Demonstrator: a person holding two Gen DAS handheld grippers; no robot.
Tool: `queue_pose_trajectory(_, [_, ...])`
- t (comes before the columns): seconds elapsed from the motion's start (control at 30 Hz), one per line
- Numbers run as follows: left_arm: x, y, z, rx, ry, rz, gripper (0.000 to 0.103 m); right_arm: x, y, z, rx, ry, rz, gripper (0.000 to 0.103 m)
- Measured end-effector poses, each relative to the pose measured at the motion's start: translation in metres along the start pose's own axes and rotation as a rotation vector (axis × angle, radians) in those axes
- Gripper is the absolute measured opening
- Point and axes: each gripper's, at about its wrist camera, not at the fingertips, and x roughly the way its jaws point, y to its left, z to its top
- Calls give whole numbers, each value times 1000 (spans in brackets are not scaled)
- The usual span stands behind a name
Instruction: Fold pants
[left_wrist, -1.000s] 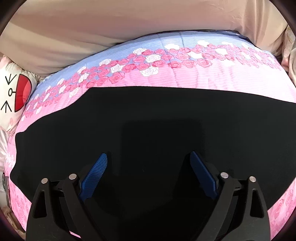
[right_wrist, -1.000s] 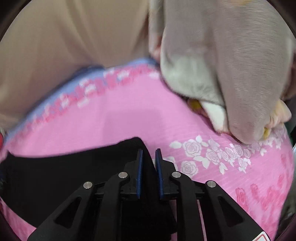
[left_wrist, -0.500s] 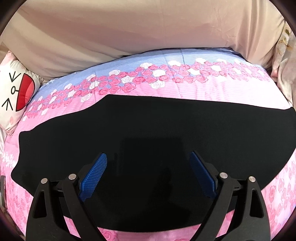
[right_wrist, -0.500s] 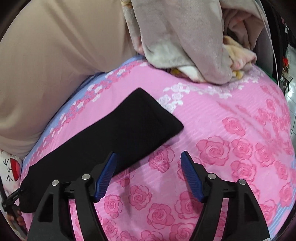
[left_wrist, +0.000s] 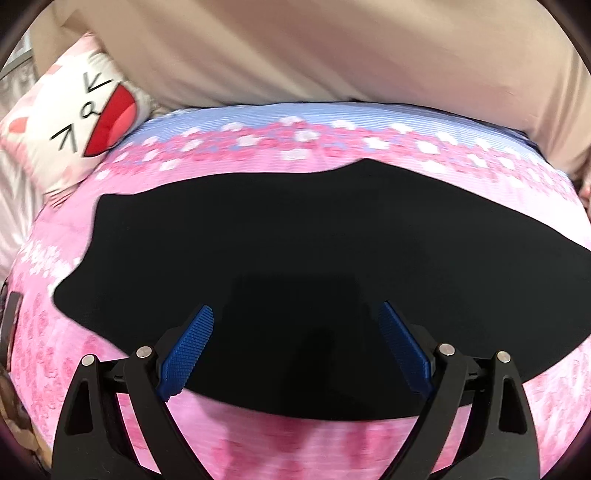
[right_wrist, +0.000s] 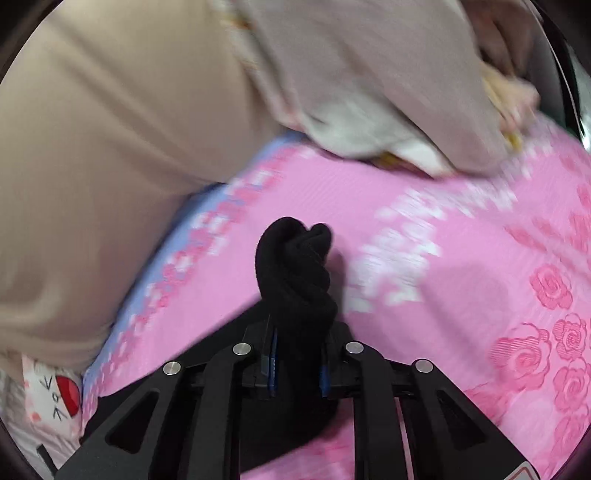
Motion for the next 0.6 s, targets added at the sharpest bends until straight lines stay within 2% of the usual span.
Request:
queue_pose_trajectory(0.07, [2, 13, -2, -22, 1, 2, 89, -17, 57, -1, -92, -33, 77, 15])
queue_pose_trajectory(0.17, [5, 32, -3, -71, 3, -22, 89, -31, 144, -8, -248, -38, 188, 15])
queue_pose_trajectory(0.2, [5, 36, -3, -81, 0, -27, 89, -34, 183, -17, -318, -31, 237, 16])
queue_pose_trajectory(0.3, [3, 53, -3, -123, -16, -45, 89, -31, 260, -44, -463, 14, 342, 16])
queue_pose_trajectory(0.37, [-1, 67, -4, -149, -28, -50, 89, -19, 313, -78, -574, 69, 414, 16])
queue_pose_trajectory(0.5, [-9, 97, -12, -193, -47, -27, 89, 18, 377, -150, -709, 209, 487, 16])
queue_pose_trajectory(0.6, [-10, 116, -19, -219, -45, -12, 89, 49, 399, -192, -771, 296, 486, 16])
